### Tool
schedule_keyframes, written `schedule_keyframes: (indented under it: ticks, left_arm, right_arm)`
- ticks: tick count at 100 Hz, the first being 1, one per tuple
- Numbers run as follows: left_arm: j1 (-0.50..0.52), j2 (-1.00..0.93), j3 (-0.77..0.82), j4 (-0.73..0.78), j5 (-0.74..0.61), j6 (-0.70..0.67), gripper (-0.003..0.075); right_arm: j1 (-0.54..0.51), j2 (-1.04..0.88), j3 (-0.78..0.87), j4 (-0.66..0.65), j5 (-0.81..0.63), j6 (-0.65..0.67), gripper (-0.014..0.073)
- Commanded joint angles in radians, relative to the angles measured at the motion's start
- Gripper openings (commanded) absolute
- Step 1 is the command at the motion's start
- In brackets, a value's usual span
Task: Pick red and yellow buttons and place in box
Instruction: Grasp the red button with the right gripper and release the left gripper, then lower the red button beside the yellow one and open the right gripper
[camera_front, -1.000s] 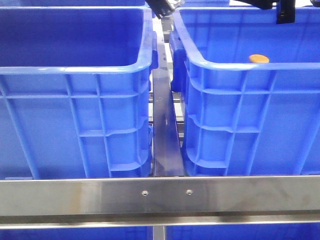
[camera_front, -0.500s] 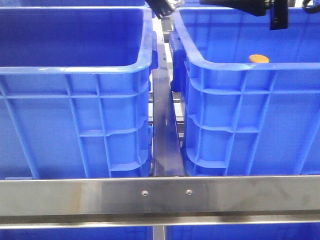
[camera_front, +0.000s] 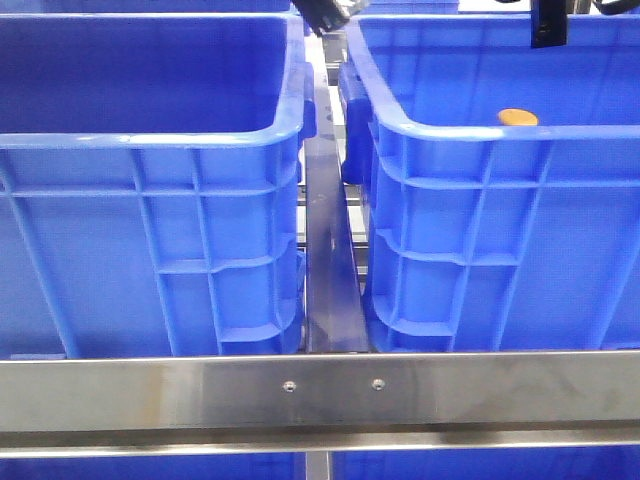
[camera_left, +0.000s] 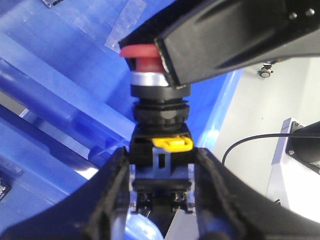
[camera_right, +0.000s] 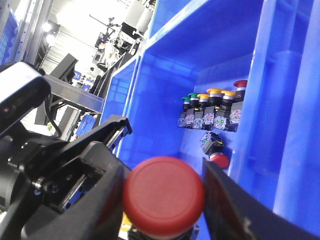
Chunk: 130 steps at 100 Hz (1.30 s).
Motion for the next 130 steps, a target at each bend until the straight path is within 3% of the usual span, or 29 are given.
schedule_keyframes:
  ticks: [1, 8, 15, 21, 27, 34, 49, 75, 101, 130]
  left_arm:
    - [-0.008, -0.039, -0.031, -0.061, -0.031, 0.004, 0.0158]
    - [-0.008, -0.039, -0.031, -0.061, -0.022, 0.020, 0.0212]
    - [-0.008, -0.039, -0.031, -0.061, -0.019, 0.020, 0.0340]
    - [-0.008, -0.039, -0.031, -0.061, -0.022, 0.020, 0.0501]
    - [-0.008, -0.039, -0.031, -0.059, -0.027, 0.020, 0.0598]
    - [-0.008, -0.039, -0.031, -0.058, -0.027, 0.020, 0.0653]
    - [-0.008, -0.039, -0.031, -0.058, -0.027, 0.020, 0.0652]
    - [-0.008, -0.039, -0.031, -0.058, 0.016, 0.020, 0.0652]
    - [-0.008, -0.039, -0.031, -0.058, 0.020, 0.020, 0.0652]
    - [-0.008, -0.039, -0.031, -0.058, 0.020, 0.020, 0.0652]
  right_arm:
    - [0.002, -0.024, -0.034, 0.141, 0.050, -0.011, 0.0191]
    - [0.002, -0.024, -0.034, 0.141, 0.050, -0.011, 0.0191]
    - [0.002, -0.024, -0.034, 0.141, 0.050, -0.011, 0.0191]
    - [0.002, -0.024, -0.034, 0.141, 0.050, -0.011, 0.0191]
    - [0.002, -0.024, -0.034, 0.141, 0.050, -0.011, 0.0191]
    - [0.002, -0.024, -0.034, 0.141, 0.047, -0.011, 0.0191]
    - [-0.028, -0.024, -0.043, 0.141, 0.027, -0.011, 0.0191]
    - [-0.213, -0.024, -0.051, 0.133, 0.027, -0.112, 0.0191]
    - [-0.346, -0.024, -0.051, 0.133, -0.030, -0.435, 0.0191]
    - [-0.354, -0.023, -0.051, 0.140, -0.272, -0.846, 0.0191]
